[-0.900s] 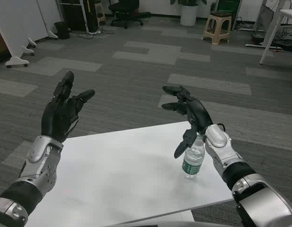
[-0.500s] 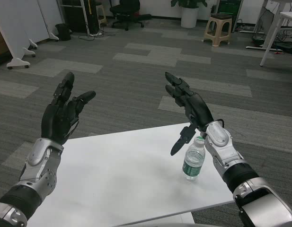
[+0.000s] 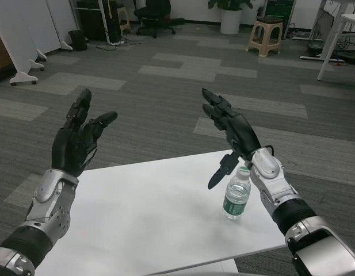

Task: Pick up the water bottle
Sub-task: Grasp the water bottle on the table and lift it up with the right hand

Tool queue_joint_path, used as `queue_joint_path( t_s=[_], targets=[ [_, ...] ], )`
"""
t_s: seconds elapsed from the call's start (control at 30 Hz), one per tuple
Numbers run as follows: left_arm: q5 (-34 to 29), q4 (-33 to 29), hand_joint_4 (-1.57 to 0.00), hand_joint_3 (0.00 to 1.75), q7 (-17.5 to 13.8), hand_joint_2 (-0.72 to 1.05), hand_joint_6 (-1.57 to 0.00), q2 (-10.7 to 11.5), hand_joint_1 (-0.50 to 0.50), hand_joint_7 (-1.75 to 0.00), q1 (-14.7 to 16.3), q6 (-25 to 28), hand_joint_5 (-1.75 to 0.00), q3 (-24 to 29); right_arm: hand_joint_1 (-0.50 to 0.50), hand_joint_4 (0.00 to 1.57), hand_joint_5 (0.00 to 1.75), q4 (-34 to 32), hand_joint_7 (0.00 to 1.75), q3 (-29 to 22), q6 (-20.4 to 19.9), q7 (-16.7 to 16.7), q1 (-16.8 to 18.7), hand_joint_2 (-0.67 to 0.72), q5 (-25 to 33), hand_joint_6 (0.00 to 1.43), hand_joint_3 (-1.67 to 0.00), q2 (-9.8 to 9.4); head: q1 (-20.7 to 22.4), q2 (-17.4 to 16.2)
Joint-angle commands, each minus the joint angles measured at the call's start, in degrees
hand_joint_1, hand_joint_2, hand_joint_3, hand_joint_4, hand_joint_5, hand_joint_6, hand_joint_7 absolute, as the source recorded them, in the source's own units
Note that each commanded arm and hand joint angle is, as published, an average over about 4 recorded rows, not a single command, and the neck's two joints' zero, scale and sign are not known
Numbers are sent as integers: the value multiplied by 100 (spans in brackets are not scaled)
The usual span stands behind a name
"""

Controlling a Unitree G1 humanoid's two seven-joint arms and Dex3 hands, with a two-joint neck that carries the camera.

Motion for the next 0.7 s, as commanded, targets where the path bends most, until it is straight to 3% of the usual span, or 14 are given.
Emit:
queue_joint_path(
  t_s=[0.03,0.2,0.33,0.7],
  targets=[
    [39,-16,0,41,-1,105,0,35,-48,0,-1,-14,-103,63,-46,3,0,27,0,-35,-20,8,-46,34,28,0,-8,-11,-4,-21],
    [39,-16,0,44,-1,105,0,35,-50,0,-1,-14,-103,58,-46,3,0,-17,0,-88,-20,22,-46,33,32,0,-14,-11,-5,-36],
    [39,-16,0,44,-1,105,0,26,-48,0,12,-14,-103,67,-46,3,0,-170,0,-334,-20,52,20,33,46,0,-8,-42,39,-51],
    [48,-42,0,41,-1,105,0,26,-50,0,76,-14,-103,137,-45,2,0,-718,0,-1299,61,285,556,22,65,0,-10,-286,85,-61]
  ],
)
